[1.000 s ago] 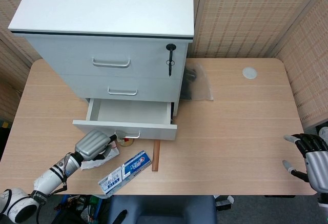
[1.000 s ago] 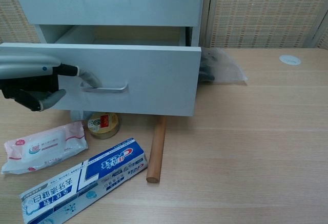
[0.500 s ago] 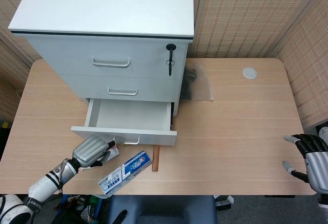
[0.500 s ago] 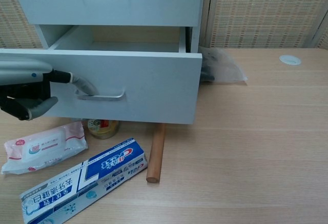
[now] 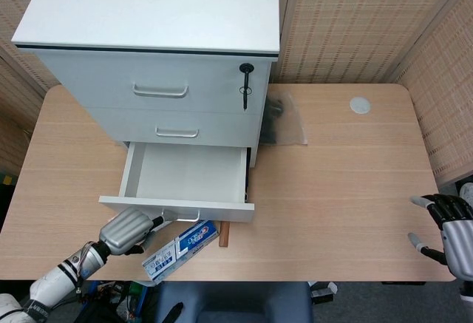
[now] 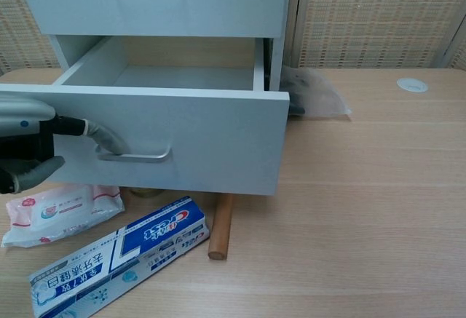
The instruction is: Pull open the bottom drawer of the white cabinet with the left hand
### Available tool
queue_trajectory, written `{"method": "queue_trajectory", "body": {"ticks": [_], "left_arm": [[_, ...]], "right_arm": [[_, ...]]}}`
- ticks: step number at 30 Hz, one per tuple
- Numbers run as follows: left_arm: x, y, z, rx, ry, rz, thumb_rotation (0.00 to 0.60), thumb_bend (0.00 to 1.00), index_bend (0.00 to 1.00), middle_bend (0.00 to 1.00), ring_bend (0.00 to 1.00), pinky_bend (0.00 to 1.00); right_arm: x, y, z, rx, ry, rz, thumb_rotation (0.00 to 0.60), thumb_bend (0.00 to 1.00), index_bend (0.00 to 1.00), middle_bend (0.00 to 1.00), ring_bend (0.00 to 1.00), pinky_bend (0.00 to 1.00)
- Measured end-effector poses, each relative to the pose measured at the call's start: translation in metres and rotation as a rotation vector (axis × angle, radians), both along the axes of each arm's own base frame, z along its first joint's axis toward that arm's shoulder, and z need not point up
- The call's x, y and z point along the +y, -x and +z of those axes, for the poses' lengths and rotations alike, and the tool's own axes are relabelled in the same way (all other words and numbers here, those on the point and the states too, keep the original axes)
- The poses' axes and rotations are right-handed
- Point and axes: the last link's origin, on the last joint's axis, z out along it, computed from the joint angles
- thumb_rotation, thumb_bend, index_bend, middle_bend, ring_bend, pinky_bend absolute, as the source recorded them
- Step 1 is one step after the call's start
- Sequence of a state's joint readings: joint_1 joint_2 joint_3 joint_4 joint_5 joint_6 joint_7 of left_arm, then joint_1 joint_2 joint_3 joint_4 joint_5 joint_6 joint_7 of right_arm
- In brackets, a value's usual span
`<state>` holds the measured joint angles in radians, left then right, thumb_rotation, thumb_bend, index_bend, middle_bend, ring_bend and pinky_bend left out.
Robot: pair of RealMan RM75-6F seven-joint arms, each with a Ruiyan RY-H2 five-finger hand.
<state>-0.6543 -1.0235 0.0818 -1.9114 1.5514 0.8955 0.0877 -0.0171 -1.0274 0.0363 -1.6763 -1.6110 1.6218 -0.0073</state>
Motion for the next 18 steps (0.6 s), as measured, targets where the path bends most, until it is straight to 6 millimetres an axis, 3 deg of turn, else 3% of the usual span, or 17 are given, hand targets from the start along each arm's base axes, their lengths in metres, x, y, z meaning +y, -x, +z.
{"method": "queue_trajectory", "body": {"ticks": [7,14,18], "left_arm": [[-0.011,0.002,0.007,0.005,0.004,-0.003,0.6,0.69,0.17,0.92,0.91,1.0],[-0.017,0.006,0.022,-0.045,-0.054,-0.002,0.6,0.69,0.18,0.78,0.73,0.94],[-0.026,0.018,0.035,-0.07,-0.108,0.028,0.6,0.69,0.27,0.73,0.68,0.9]], "right_arm": [[0.002,0.001,0.001,-0.002,0.005,0.001,0.6,0.15,0.29,0.29,0.21,0.18],[0.004,0.001,0.003,-0.006,0.015,0.006,0.6,0.15,0.29,0.29,0.21,0.18],[0.004,0.002,0.003,-0.006,0.014,0.003,0.6,0.15,0.29,0.29,0.21,0.18]]}}
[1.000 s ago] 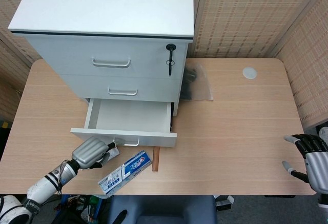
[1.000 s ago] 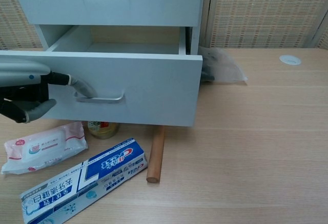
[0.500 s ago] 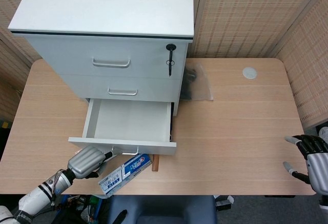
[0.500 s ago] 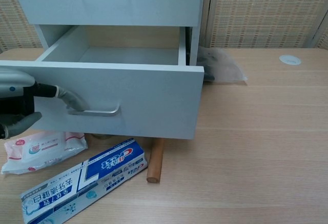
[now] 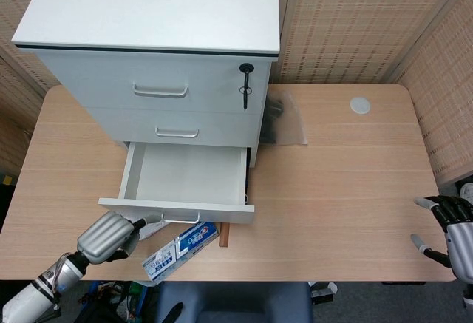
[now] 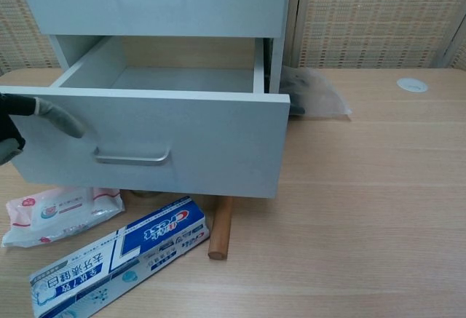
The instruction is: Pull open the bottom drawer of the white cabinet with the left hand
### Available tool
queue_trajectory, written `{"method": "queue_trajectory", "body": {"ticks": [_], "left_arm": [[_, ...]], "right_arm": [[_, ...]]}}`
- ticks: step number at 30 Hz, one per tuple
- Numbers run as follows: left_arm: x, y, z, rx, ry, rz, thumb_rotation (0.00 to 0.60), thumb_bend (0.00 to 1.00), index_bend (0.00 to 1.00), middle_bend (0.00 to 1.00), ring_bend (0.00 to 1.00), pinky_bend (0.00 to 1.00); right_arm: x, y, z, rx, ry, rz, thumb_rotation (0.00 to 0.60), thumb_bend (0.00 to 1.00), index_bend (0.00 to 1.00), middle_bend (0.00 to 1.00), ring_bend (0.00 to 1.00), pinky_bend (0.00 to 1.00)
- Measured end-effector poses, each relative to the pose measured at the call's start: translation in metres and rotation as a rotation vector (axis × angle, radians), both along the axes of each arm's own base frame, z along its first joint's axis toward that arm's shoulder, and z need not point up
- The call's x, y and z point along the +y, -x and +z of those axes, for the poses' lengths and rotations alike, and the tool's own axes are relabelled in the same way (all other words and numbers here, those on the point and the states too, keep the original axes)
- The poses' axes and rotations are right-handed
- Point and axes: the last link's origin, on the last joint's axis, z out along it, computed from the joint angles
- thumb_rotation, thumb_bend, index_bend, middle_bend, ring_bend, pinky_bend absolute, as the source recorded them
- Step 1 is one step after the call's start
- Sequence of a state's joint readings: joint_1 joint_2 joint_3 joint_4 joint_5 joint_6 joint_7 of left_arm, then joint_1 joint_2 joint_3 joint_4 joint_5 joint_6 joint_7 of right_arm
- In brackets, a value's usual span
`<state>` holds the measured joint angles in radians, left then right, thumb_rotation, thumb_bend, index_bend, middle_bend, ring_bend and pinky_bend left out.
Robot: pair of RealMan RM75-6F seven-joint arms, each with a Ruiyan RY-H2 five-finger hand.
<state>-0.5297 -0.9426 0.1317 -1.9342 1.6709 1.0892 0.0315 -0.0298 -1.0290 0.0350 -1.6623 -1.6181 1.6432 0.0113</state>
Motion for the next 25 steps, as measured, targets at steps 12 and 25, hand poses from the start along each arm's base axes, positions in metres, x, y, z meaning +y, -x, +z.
{"method": "queue_trajectory", "body": {"ticks": [12,25], "left_arm": [[-0.026,0.066,0.038,0.017,-0.263,0.249,0.6,0.51,0.41,0.68,0.61,0.73],[-0.04,0.114,0.044,0.016,-0.614,0.303,0.6,0.51,0.35,0.5,0.44,0.49]], "right_arm": [[-0.006,0.001,-0.006,-0.012,-0.026,0.002,0.6,0.15,0.29,0.29,0.21,0.18],[-0.012,0.003,-0.016,-0.038,-0.083,-0.008,0.6,0.15,0.29,0.29,0.21,0.18]]}}
